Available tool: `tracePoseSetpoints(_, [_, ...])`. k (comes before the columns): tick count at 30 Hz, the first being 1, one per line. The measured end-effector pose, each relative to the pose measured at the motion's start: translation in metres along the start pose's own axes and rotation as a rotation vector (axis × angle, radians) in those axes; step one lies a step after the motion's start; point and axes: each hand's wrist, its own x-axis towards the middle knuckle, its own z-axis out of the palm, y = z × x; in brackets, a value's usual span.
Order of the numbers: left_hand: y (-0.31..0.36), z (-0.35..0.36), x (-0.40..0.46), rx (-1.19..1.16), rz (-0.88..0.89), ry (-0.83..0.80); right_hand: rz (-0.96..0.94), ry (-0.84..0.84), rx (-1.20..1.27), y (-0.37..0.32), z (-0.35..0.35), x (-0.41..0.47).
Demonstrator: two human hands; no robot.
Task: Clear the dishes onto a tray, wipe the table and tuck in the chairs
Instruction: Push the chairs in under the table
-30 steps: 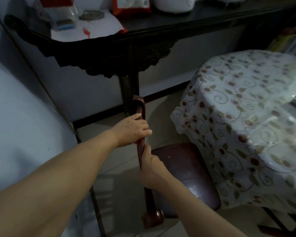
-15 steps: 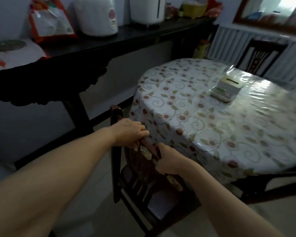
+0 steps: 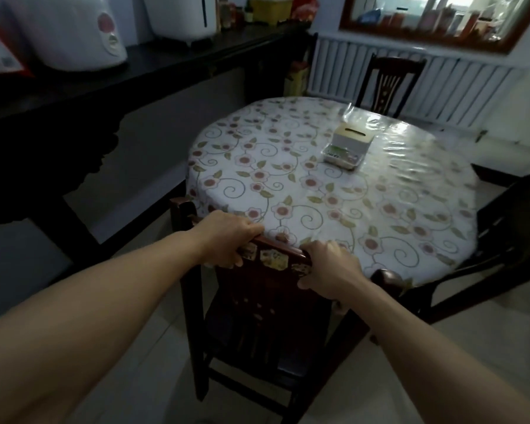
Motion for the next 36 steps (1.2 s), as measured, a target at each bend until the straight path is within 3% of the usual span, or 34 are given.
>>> tracePoseSetpoints(14, [-0.082, 0.017, 0.041, -0.047, -0.015, 0.123, 0.030, 0.090, -0.110, -0.034, -0.015, 0.080])
tracePoseSetpoints(27, [-0.085, 0.088, 0.032, -0.088, 0.107, 0.135, 0.056, 0.156, -0.152, -0.040, 0.069, 0.073])
tracePoseSetpoints(36, [-0.068, 0.096, 0.002, -0.045, 0.065, 0.083, -0.032, 0.136, -0.187, -0.046, 0.090, 0.052])
